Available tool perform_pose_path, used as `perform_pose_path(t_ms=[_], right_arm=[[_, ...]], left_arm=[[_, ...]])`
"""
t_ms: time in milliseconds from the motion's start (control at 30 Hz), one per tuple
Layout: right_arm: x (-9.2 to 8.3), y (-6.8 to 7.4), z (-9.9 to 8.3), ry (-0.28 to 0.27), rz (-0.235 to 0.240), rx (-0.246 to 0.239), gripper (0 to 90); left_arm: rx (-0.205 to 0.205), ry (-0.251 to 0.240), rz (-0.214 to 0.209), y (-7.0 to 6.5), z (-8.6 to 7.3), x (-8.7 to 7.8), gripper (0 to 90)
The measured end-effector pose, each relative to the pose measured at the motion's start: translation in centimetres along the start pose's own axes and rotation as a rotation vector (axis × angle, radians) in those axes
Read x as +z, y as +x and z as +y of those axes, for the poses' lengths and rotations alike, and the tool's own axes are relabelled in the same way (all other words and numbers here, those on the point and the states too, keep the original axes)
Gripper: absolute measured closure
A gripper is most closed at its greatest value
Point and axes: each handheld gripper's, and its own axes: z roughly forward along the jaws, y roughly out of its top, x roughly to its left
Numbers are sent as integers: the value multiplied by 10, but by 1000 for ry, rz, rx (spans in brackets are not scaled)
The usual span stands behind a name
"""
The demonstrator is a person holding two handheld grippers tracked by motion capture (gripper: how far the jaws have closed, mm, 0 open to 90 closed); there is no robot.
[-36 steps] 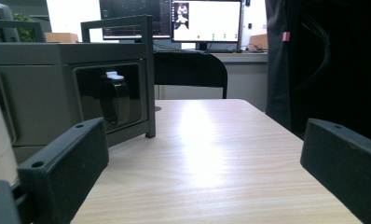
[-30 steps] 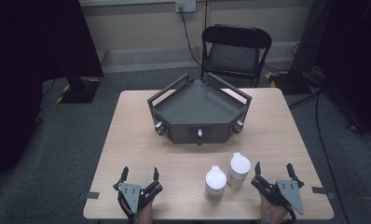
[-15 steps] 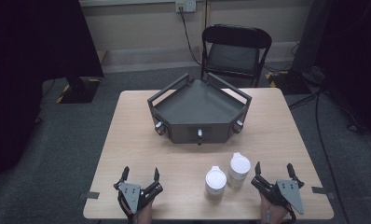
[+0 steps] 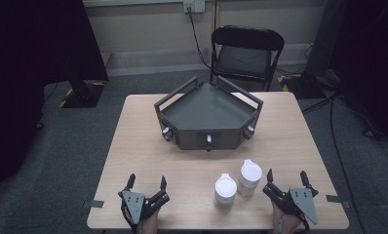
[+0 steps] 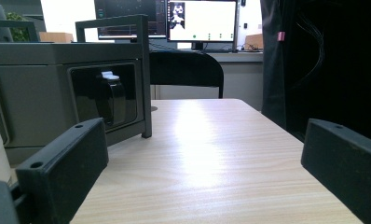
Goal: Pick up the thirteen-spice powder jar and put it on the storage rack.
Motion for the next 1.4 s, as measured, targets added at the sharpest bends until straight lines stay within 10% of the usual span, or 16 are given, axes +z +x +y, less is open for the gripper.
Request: perform_pose_path(t_ms=[567,1400], right_arm=[[0,0,0,0,1,0,0],[0,0,0,0,-2,0,0]], left_arm=[[-59,-59,-79,-1,23,-19,0],[-6,-8,-294,-40,36,-24,3]])
